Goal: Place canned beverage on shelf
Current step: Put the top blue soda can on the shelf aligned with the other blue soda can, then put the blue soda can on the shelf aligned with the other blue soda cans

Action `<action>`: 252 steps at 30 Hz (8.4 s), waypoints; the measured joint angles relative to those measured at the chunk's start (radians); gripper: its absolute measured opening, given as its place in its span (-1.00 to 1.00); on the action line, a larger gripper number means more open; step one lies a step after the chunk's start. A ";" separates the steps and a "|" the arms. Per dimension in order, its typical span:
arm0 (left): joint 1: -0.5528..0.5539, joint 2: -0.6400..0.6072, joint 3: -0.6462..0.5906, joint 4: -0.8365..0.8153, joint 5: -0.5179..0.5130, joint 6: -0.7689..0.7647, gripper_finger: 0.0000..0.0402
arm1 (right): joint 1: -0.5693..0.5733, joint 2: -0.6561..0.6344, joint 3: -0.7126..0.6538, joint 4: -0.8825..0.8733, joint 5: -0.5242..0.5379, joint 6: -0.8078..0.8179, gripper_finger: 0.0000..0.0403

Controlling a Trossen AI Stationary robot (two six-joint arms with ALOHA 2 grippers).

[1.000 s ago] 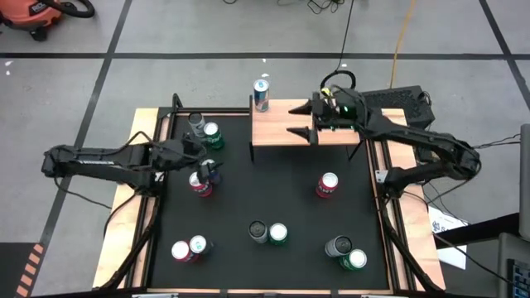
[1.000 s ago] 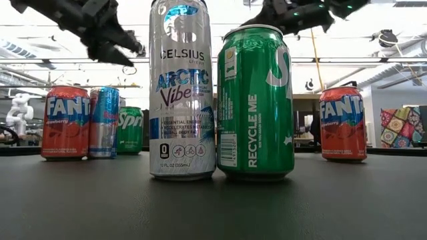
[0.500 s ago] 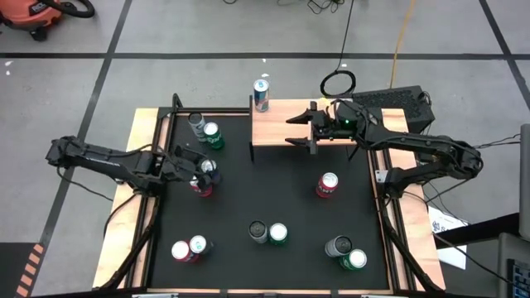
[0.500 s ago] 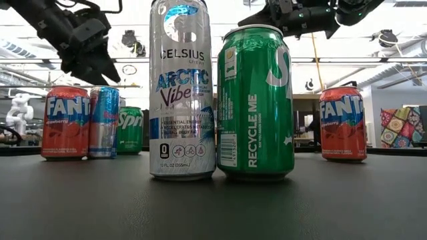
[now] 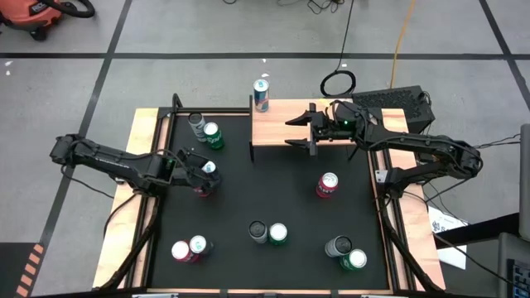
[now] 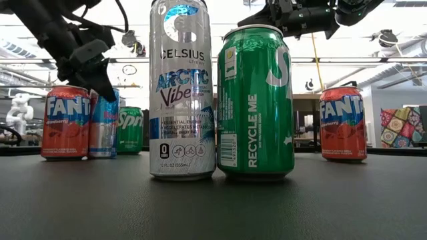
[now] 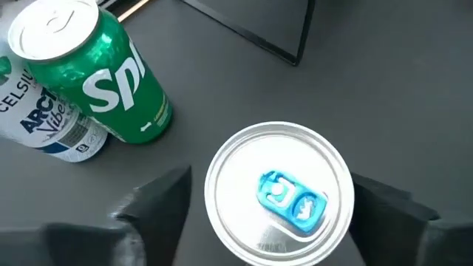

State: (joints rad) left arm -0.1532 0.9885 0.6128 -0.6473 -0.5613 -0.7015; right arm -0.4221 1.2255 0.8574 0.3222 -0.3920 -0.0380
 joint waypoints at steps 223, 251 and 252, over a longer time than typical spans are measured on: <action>-0.578 0.157 0.201 0.214 -0.213 0.218 0.66 | 0.448 0.175 -0.064 0.230 0.182 0.130 0.48; -0.648 0.110 0.296 -0.328 0.247 -0.301 0.66 | 0.693 0.823 0.725 -0.077 0.335 -0.031 0.48; -0.648 0.110 0.296 -0.343 0.280 -0.329 0.66 | 0.697 0.844 0.749 -0.078 0.335 -0.037 0.48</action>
State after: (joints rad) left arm -0.8013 1.0988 0.9089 -0.9901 -0.2817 -1.0303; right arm 0.2744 2.0696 1.6062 0.2440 -0.0569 -0.0751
